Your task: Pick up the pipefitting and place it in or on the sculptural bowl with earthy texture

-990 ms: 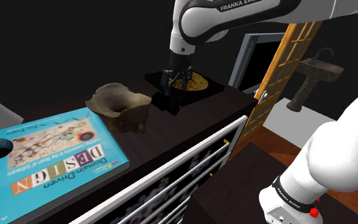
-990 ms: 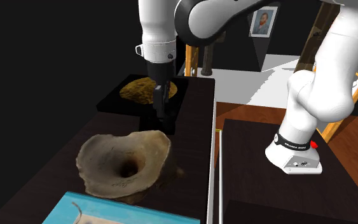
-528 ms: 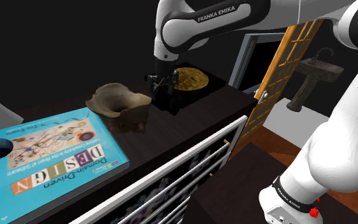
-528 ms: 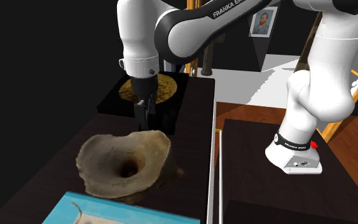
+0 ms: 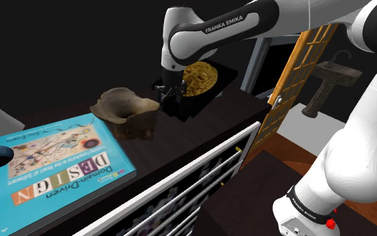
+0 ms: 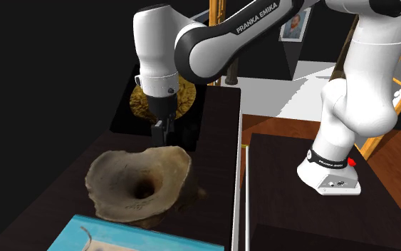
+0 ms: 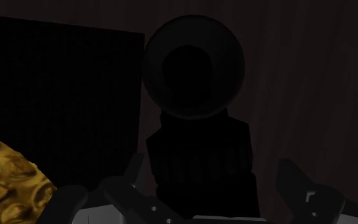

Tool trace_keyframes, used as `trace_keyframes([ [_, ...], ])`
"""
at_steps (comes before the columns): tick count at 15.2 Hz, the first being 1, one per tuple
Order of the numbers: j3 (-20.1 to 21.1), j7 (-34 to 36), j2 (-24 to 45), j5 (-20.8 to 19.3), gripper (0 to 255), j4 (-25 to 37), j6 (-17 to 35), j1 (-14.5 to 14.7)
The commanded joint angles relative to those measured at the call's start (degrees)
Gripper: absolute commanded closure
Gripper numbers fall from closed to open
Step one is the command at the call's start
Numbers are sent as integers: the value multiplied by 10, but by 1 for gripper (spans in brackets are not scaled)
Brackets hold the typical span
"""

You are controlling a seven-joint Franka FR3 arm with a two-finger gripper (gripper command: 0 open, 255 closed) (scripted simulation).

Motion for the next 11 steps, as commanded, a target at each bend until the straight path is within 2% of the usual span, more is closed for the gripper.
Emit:
trace_keyframes([
  [1, -2, -1, 1, -1, 0, -1, 0, -2],
  [4, -2, 0, 1, -1, 0, -1, 0, -2],
  [5, -2, 0, 1, -1, 255, -2, 1, -2],
  [11, -2, -1, 3, -2, 255, -2, 2, -2],
])
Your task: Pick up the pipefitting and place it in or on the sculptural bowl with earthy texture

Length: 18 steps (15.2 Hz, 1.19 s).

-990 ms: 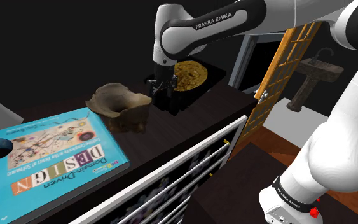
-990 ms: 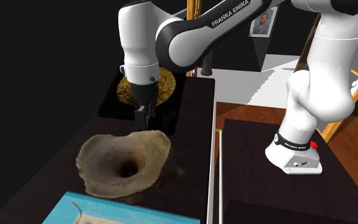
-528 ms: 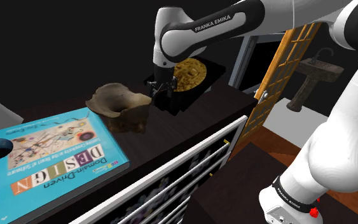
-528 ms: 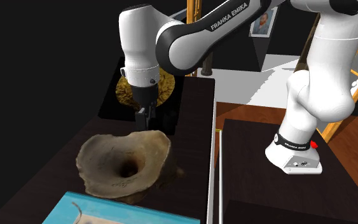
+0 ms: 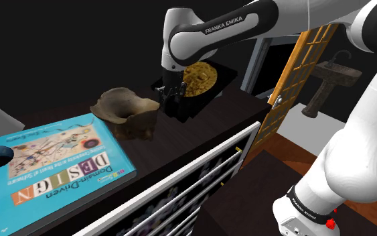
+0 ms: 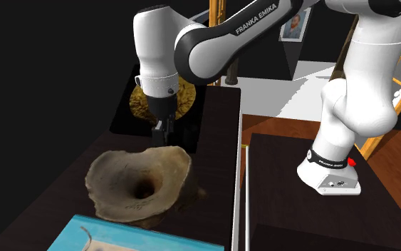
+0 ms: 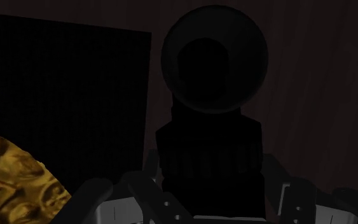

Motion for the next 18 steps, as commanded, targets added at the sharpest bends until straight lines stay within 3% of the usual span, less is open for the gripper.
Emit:
trace_keyframes([
  [1, -1, 0, 1, -1, 255, -2, 0, -1],
  [18, -1, -1, -29, 5, 255, 81, -112, -3],
])
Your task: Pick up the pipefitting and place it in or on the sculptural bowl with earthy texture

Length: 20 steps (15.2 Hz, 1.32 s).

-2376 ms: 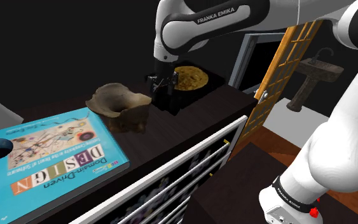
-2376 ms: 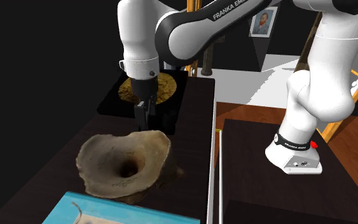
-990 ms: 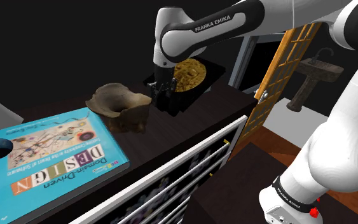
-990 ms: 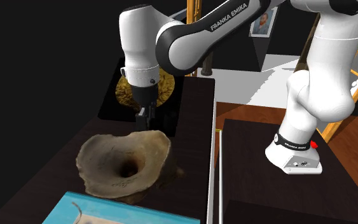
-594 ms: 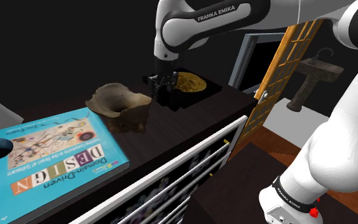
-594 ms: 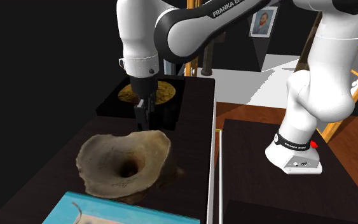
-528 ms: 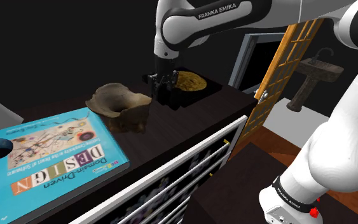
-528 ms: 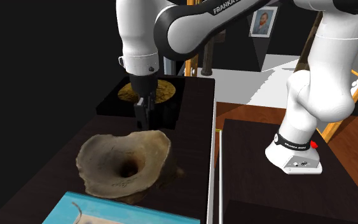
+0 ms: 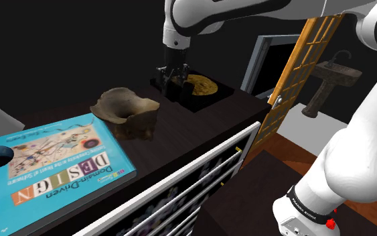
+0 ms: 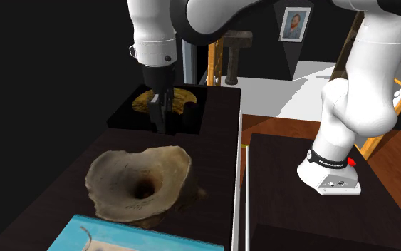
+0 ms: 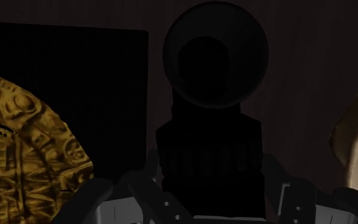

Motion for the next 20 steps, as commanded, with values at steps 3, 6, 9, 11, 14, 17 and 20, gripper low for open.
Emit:
trace_keyframes([
  [3, 0, 1, -4, 1, 255, 27, -30, 0],
  [6, 0, 1, -5, 1, 255, 48, -53, 0],
  [9, 0, 2, -6, 1, 255, 71, -76, 0],
  [11, 0, 2, -5, 1, 255, 87, -92, 0],
  [14, 0, 3, -3, 0, 255, 112, -115, 0],
  [17, 1, 4, 0, -1, 255, 139, -139, 1],
  [20, 1, 6, 4, -2, 255, 168, -164, 1],
])
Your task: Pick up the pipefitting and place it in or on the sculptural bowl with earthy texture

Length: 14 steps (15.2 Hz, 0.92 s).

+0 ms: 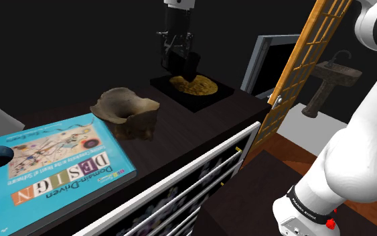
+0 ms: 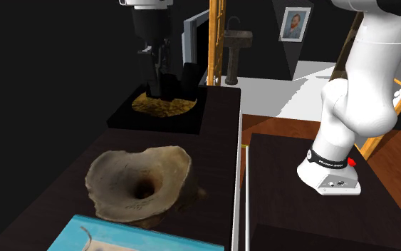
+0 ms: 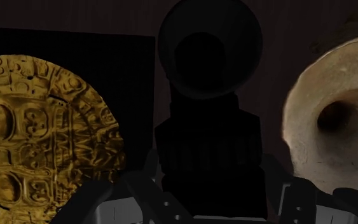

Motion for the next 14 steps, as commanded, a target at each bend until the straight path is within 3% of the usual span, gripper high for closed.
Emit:
trace_keyframes([
  [1, 0, 0, 3, -1, 255, 19, -16, 0],
  [7, 1, 4, 17, -4, 255, 81, -65, 2],
  [14, 40, 99, 85, -27, 255, 161, -76, 64],
])
